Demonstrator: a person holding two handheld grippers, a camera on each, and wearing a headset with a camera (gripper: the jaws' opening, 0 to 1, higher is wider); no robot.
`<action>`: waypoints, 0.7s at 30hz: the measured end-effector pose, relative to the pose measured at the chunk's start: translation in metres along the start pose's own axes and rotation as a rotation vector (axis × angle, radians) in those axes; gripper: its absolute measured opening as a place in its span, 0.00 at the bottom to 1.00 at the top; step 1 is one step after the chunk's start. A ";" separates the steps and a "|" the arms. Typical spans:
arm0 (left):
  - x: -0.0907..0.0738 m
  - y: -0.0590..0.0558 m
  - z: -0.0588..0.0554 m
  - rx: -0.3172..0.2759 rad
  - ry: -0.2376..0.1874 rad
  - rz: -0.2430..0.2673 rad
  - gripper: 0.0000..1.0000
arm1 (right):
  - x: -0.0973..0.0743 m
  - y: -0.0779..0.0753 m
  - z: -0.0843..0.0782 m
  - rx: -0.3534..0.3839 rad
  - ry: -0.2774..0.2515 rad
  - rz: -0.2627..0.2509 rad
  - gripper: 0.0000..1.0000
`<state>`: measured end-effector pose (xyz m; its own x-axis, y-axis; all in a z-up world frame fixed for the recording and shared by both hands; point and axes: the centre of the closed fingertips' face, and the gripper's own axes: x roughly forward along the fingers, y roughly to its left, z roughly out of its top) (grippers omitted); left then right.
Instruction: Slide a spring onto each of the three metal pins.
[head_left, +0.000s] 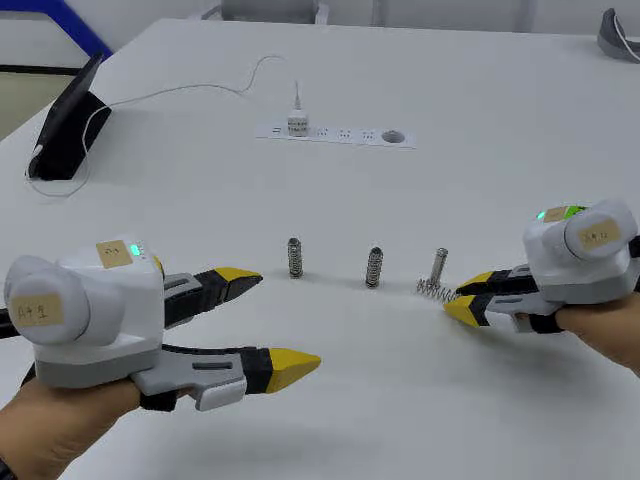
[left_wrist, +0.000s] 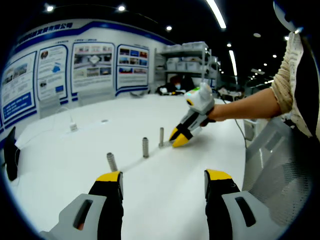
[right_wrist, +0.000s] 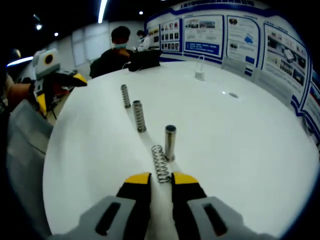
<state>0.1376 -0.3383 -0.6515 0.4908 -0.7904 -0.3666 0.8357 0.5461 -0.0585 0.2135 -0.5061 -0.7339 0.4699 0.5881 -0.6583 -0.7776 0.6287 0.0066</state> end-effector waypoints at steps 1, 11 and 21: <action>0.000 0.000 0.000 -0.001 0.000 0.001 0.67 | 0.000 0.000 0.000 -0.001 0.001 0.001 0.17; -0.002 0.002 -0.001 -0.009 -0.004 0.007 0.66 | 0.002 -0.002 -0.001 -0.003 0.006 0.000 0.13; 0.002 -0.004 -0.002 0.000 0.001 -0.019 0.65 | -0.004 0.002 -0.002 0.003 0.016 0.003 0.12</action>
<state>0.1348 -0.3415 -0.6542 0.4746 -0.8003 -0.3664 0.8449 0.5310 -0.0654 0.2096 -0.5084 -0.7333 0.4609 0.5817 -0.6702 -0.7778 0.6284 0.0105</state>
